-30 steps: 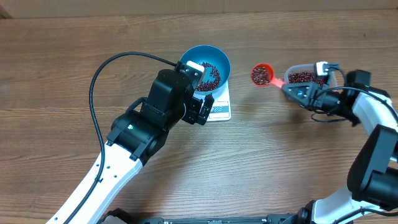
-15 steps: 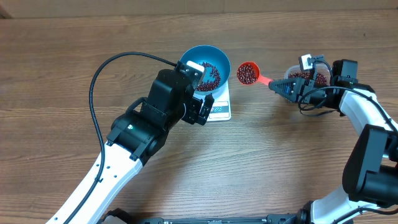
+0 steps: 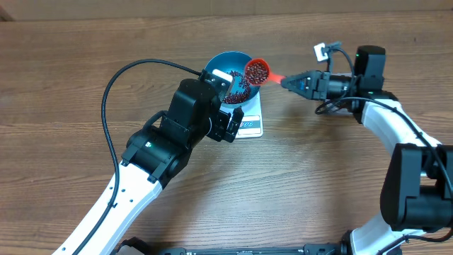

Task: Scoop item into bowl and weigh 150g on scale
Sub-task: 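Carry the filled scoop left over the blue bowl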

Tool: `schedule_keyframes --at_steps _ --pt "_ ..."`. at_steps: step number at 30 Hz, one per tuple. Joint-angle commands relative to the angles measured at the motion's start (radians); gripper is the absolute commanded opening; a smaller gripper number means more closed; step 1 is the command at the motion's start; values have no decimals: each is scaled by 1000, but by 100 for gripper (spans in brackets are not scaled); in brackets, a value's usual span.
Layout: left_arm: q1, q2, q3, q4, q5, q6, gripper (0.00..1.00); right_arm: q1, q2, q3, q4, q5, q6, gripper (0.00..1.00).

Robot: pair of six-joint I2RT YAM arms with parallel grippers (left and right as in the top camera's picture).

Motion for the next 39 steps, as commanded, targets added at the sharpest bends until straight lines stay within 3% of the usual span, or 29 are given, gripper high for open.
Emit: schedule_keyframes --at_steps 1,6,14,32,39 --pt "5 6 26 1 11 11 100 36 2 5 54 60 79 4" --pt "5 6 26 1 11 11 100 82 2 5 100 180 -10 4" --pt "5 6 26 1 11 11 99 136 2 5 95 304 -304 4" --pt "5 6 26 1 11 11 100 137 2 5 58 334 -749 4" --pt "5 6 26 1 11 11 100 137 2 5 58 357 -855 4"
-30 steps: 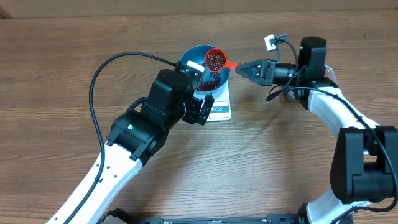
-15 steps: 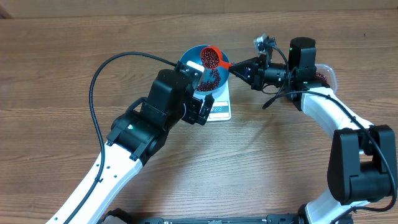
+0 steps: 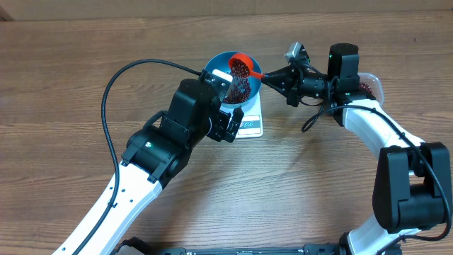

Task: Scoop item into bowl and weigh 150g on scale
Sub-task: 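Carry the filled scoop left over the blue bowl, then tip the scoop with the right gripper to pour beans into bowl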

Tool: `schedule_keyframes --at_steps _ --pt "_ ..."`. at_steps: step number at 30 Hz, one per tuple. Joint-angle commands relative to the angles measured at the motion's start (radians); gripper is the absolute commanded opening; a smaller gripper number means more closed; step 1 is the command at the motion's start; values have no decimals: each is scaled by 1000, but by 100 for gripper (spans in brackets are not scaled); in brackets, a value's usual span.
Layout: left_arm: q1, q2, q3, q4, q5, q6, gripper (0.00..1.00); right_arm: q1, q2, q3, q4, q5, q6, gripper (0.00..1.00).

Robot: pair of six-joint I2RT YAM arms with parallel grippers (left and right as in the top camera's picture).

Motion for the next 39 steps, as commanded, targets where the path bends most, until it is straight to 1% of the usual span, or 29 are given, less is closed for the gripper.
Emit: schedule_keyframes --at_steps 1,6,16,19,32,39 --pt "5 6 26 1 11 11 100 2 1 5 3 32 -107 4" --pt "5 6 26 1 11 11 100 2 1 5 4 101 -112 4" --pt "5 6 26 1 11 11 100 2 1 5 3 111 -346 4" --pt "5 6 26 1 11 11 100 2 1 5 11 111 -395 4" --pt "5 6 26 1 11 11 99 0 1 5 107 111 -394 4" --pt "5 6 26 1 11 11 99 -1 0 5 112 111 -394 4"
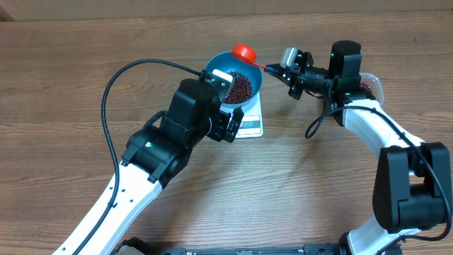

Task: Scoop item into bowl and weigh 150g on scale
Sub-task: 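Tip the scoop with the right gripper to pour beans into bowl, then return the empty scoop with the right gripper to the bean tub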

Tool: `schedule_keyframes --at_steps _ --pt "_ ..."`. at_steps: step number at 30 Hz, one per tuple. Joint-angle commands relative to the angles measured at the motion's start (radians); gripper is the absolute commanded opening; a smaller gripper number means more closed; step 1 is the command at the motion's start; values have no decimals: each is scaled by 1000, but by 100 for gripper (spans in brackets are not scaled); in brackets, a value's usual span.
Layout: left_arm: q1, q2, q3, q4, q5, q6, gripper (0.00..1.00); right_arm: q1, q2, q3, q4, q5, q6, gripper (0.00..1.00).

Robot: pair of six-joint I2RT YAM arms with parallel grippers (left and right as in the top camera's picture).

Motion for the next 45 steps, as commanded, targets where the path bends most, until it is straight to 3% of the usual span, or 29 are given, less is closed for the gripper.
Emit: schedule_keyframes --at_steps 1,9,17,27,35,45 --pt "5 6 26 1 11 11 99 0 -1 5 6 0 -7 4" --pt "5 6 26 1 11 11 99 -28 -82 5 -35 3 42 4" --pt "5 6 26 1 11 11 99 -127 -232 5 -229 67 58 4" --pt "5 6 26 1 11 11 99 -208 -404 5 -516 363 69 4" --pt "5 6 26 1 11 11 100 -208 -466 5 -663 674 242 4" --pt "5 6 26 1 11 11 100 -208 -466 5 -795 801 268 4"
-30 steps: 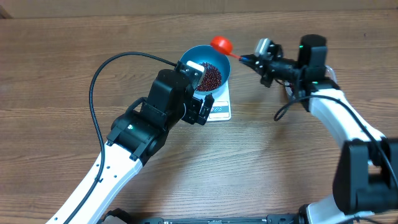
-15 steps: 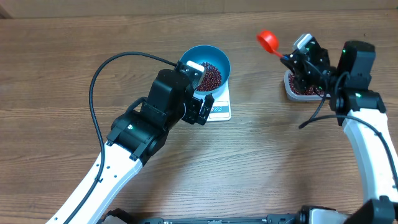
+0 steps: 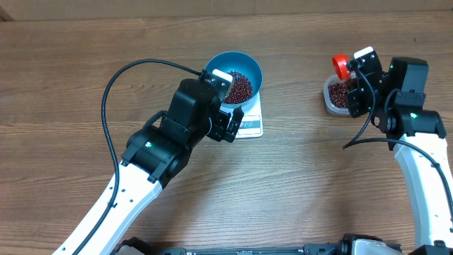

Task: Scoop item into bowl and weigh 150g on scale
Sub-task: 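Return the empty scoop with the right gripper to the bean tub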

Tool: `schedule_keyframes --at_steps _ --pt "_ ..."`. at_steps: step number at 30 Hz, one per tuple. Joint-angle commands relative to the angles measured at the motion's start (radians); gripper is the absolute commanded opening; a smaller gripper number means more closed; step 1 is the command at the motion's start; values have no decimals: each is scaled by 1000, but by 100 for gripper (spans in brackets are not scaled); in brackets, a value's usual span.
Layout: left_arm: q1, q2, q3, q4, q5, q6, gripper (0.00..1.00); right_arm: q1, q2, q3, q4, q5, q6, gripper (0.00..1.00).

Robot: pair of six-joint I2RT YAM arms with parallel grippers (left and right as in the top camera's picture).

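Observation:
A blue bowl [image 3: 248,65] holding dark red beans [image 3: 239,85] stands on a white scale [image 3: 252,126] at the table's middle back. My left gripper [image 3: 220,78] is at the bowl's left rim, one white finger showing inside it, apparently shut on the rim. Far to the right, my right gripper [image 3: 352,76] is shut on the handle of a red scoop [image 3: 342,65]. The scoop hangs over the back edge of a clear container [image 3: 333,95] of red beans. Whether the scoop holds beans does not show.
A black cable [image 3: 113,92] loops over the table to the left of the left arm. The wooden table [image 3: 297,184] reaches to every edge of the view.
My right gripper has moved with the red scoop from the bowl's back rim to the clear bean container at the right. The left arm and the bowl have not moved.
The right gripper first held the scoop full of beans at the bowl's right rim. Then the scoop was tilted inside the bowl, then turned over at the back rim with more beans in the bowl. Now the scoop is back at the container.

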Motion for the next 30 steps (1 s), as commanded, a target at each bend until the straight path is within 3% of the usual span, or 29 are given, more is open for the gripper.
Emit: schedule_keyframes --at_steps 1,11,21,30 --pt "5 6 25 1 11 11 100 -3 -19 5 -29 82 22 4" --pt "5 6 25 1 11 11 100 -3 -14 5 -112 246 22 4" --pt "5 6 25 1 11 11 100 -3 98 5 -113 247 22 4" --pt "5 6 25 1 11 11 100 -3 169 5 -61 362 74 4"
